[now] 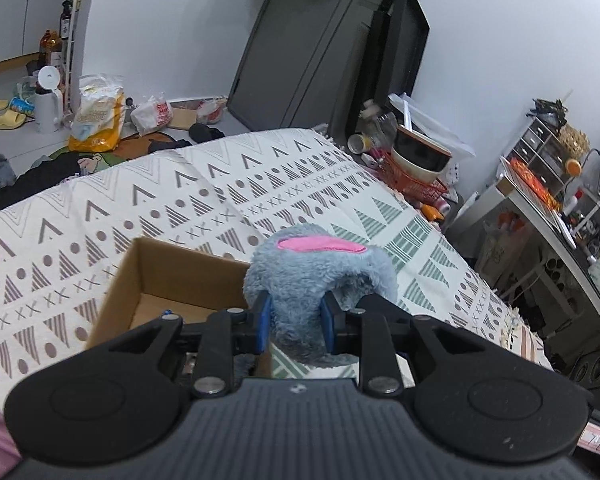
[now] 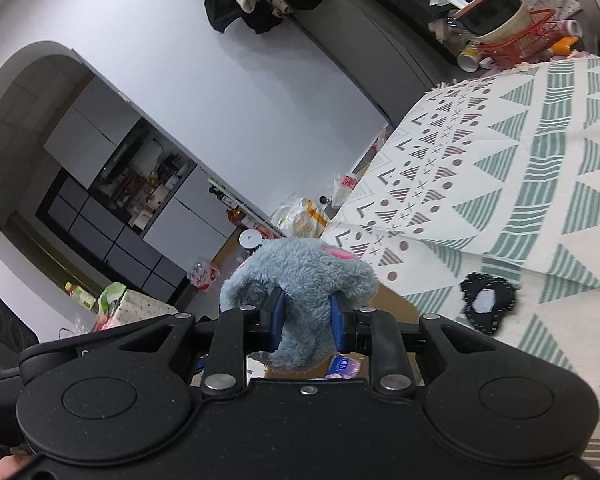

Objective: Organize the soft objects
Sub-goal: 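Carry the grey pink-heart plush with both grippers over the cardboard box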

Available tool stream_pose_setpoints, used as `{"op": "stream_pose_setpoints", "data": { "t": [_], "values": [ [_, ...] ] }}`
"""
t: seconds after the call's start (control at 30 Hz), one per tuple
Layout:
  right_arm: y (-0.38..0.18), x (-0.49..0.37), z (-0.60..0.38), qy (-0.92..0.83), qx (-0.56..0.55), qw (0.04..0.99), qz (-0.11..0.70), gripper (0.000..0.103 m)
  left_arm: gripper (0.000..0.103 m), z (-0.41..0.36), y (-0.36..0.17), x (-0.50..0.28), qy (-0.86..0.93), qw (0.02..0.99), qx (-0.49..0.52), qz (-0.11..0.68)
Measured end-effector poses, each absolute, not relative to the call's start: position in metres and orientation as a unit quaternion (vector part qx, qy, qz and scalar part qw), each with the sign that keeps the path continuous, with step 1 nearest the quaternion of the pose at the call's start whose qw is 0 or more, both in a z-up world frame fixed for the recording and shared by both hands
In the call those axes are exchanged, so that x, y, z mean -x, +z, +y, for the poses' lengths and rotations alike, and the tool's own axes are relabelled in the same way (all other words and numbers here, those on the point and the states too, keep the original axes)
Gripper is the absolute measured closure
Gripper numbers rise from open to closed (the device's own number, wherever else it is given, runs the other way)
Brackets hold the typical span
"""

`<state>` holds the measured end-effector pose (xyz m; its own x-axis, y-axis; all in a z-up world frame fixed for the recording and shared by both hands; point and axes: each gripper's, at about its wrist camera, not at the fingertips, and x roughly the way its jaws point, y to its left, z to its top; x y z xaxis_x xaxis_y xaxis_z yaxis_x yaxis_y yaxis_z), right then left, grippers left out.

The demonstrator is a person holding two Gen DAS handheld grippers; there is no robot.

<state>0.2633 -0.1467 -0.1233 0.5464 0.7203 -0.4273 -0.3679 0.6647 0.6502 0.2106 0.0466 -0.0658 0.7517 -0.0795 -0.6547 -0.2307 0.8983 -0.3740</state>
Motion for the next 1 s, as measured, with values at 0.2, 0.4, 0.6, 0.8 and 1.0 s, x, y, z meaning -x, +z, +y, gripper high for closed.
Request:
{"op": "stream_pose_setpoints", "data": {
  "t": [0.2,0.4,0.6,0.8,1.0],
  "values": [
    [-0.125,-0.265,-0.115,0.330,-0.238,0.840,0.359,0.079,0.078,0.078,-0.070,-0.208,0.056,0.904,0.238,0.350],
    [-0.131,-0.271,-0.087,0.335,-0.225,0.835,0.374,0.079,0.078,0.107,-0.081,-0.209,0.065,0.897,0.256,0.354],
    [-0.144,-0.277,-0.067,0.329,-0.211,0.831,0.396,0.079,0.078,0.129,-0.099,-0.216,0.072,0.885,0.276,0.369],
    [-0.156,-0.284,-0.054,0.321,-0.202,0.828,0.413,0.079,0.078,0.143,-0.120,-0.226,0.074,0.873,0.290,0.385],
    [-0.164,-0.289,-0.052,0.307,-0.193,0.828,0.428,0.079,0.078,0.148,-0.137,-0.241,0.068,0.866,0.295,0.398]
  ]
}}
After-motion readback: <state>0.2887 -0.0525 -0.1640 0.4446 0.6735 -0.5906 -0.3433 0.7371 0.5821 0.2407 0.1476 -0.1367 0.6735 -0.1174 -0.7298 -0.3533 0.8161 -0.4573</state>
